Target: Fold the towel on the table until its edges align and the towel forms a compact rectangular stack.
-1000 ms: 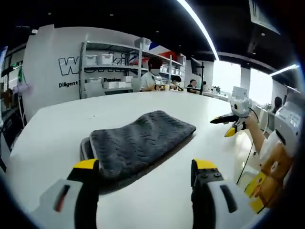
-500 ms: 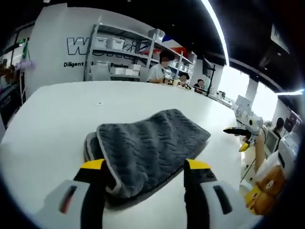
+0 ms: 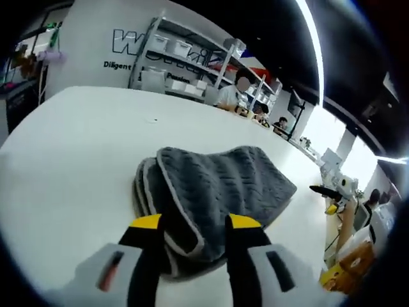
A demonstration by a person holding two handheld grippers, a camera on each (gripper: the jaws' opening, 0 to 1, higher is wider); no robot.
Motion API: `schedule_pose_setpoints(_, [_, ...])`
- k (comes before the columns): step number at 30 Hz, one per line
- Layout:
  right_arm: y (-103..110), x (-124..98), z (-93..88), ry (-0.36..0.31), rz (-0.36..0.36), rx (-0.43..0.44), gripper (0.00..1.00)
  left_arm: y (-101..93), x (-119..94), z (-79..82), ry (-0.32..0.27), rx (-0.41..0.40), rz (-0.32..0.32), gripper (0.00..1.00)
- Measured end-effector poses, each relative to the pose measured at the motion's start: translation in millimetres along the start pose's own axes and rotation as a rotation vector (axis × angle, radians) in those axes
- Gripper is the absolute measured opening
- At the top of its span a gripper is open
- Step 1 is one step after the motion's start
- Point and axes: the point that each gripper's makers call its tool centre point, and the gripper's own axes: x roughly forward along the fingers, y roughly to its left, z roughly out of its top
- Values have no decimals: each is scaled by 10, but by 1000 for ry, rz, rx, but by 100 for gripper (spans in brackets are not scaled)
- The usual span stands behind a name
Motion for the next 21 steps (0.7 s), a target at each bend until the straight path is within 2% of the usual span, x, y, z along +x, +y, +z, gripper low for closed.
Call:
schedule_pose_setpoints(2, [25, 39, 4, 4, -10, -5, 99, 22, -4, 15, -16, 6, 6, 22])
schedule_pose_setpoints(5, [83, 74, 9, -2, -2, 6, 99, -1, -13, 55, -51, -13, -8, 16])
schedule_pose_setpoints(10, [153, 85, 18, -28, 1, 47, 99, -46, -18, 58, -65, -2, -11, 6])
schedule_pose_setpoints(16, [171, 103, 25, -31, -38, 54, 99, -142, -108, 149, -123, 20, -22, 5])
schedule_pose_setpoints(21, [217, 118, 72, -38, -16, 53, 99, -184, -238, 195, -190, 13, -38, 5])
